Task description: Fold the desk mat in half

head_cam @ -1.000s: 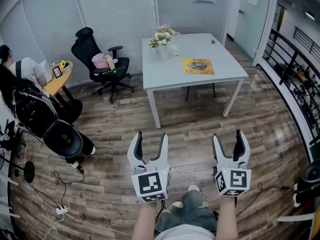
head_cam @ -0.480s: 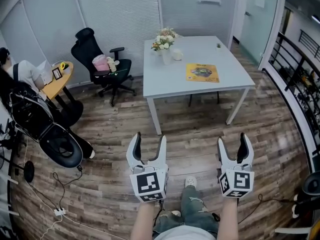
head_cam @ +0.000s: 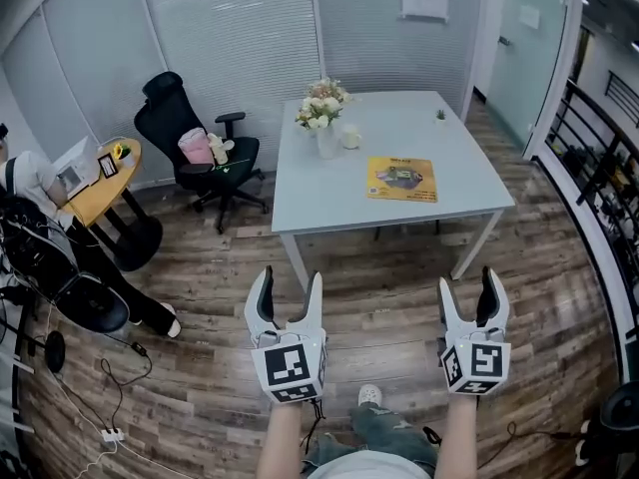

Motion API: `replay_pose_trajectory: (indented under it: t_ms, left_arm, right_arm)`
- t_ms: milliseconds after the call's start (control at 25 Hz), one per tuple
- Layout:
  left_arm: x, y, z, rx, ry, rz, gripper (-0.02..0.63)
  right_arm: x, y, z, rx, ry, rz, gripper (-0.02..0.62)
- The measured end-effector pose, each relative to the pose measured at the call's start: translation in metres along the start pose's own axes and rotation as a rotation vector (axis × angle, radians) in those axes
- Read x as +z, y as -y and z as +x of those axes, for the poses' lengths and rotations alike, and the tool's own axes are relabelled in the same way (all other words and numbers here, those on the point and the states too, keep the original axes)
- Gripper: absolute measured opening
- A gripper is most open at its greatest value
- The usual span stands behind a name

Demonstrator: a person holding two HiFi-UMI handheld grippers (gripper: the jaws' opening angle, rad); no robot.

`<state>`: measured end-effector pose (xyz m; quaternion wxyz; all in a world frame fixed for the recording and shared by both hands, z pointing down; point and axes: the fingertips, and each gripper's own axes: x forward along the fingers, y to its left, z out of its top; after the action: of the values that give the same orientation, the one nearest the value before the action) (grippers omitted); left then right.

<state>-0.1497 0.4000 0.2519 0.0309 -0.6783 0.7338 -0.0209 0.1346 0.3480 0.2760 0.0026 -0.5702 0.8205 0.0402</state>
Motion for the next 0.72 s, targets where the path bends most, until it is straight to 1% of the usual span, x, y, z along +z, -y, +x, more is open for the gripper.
replay_pose_trajectory:
  t_ms: [320,720]
  left_arm:
    - [0.004,0.014,0.084,0.028,0.009,0.018,0.287]
    - [-0.015,0.029,0.156,0.009,-0.041,0.010,0.287]
  right_arm:
    - [-0.008,0.053,0.075,-0.001,-0.005,-0.001,0.351]
    - [-0.028,0.085,0.133,-0.018,-0.043,0.002,0.350]
